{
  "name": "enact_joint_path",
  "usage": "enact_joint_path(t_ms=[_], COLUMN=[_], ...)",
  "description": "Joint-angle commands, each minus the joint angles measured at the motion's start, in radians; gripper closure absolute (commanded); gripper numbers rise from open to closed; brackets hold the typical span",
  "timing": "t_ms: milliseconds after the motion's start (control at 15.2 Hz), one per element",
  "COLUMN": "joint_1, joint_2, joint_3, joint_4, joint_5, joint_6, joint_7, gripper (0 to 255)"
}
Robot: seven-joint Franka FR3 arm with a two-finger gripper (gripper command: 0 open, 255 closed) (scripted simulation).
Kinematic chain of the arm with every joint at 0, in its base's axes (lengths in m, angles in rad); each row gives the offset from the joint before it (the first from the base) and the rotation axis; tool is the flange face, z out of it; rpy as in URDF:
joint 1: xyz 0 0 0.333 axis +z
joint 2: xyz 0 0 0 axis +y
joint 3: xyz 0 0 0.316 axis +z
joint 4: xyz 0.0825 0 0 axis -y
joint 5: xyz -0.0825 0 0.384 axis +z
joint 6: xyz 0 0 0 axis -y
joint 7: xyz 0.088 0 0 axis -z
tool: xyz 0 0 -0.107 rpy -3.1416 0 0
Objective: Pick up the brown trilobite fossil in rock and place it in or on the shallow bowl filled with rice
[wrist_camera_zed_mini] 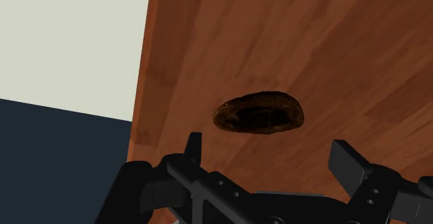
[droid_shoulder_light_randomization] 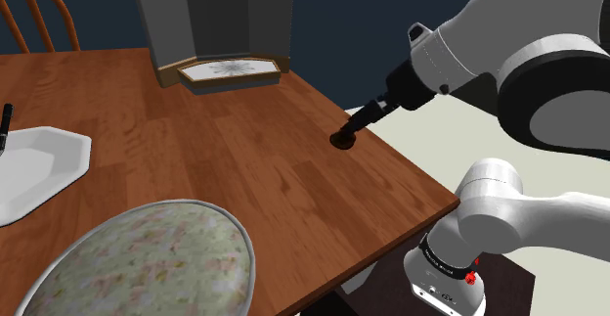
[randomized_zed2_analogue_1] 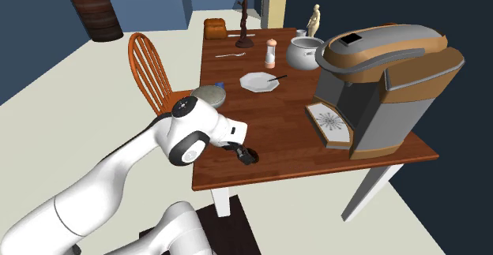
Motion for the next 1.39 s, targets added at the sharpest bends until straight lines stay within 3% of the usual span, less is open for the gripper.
enact_joint_path(t_ms=[0,198,660,726,1320], joint_1=[0.001,0.001,0.001,0.001,0.001], joint_2=[0.006,0.021,0.021,0.021,0.021], joint_3=[0.010,0.021,0.021,0.021,0.021], joint_4=[-0.024,-0.050,-0.050,-0.050,-0.049], joint_5=[0.008,0.017,0.017,0.017,0.017], joint_6=[0.034,0.075,0.075,0.075,0.075], joint_7=[0.000,-0.002,-0.002,-0.002,-0.002], gripper=[0,0,0,255,255])
